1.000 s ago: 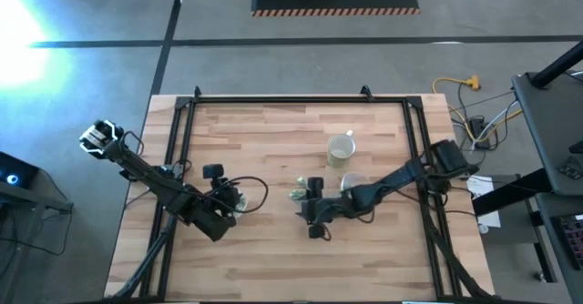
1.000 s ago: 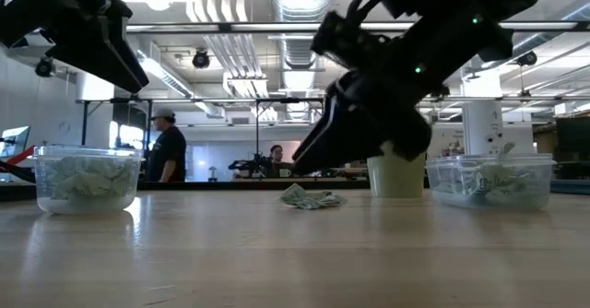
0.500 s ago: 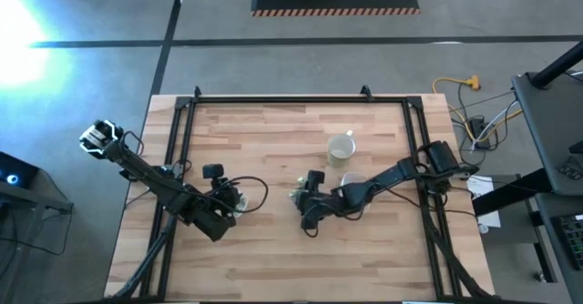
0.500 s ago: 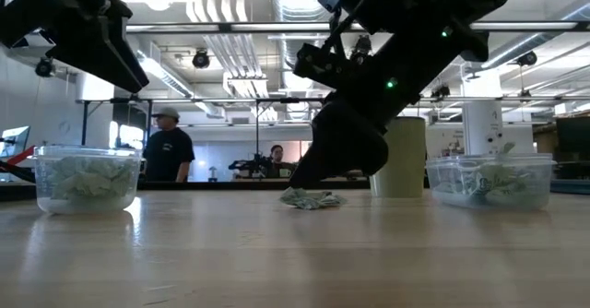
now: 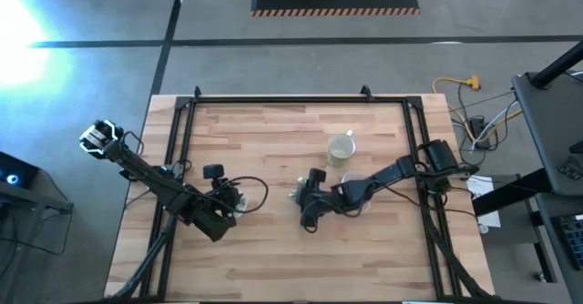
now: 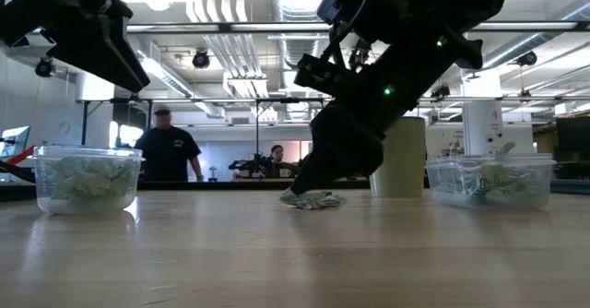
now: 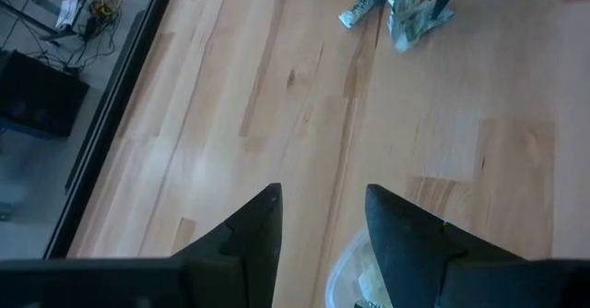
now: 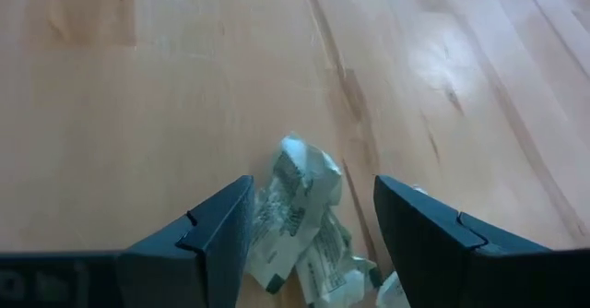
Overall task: Pick and place Stevia / Truvia into bins
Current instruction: Put the stevia packet into the right transparent container
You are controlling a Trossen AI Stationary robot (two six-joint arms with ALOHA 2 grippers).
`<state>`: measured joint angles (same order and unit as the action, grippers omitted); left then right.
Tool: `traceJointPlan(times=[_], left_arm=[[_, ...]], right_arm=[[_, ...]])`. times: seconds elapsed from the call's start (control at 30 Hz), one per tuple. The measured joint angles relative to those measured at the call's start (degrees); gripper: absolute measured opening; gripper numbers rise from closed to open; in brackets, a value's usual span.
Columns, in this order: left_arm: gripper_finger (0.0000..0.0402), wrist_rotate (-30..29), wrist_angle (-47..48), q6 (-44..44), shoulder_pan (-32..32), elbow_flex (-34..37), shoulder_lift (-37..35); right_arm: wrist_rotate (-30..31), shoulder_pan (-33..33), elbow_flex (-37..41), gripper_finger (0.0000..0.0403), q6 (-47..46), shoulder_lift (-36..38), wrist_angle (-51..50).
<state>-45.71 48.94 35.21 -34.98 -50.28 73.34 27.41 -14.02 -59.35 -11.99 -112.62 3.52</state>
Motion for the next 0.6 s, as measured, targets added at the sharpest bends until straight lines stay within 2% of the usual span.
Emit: traceJointPlan(times=[0.6], left_arm=[[0.0141, 0.02, -0.45, -0.12, 0.02, 0.02, 0.0]], right_arm=[[-0.02, 0.2, 2.13, 0.0215, 0.14, -0.02, 5.63]])
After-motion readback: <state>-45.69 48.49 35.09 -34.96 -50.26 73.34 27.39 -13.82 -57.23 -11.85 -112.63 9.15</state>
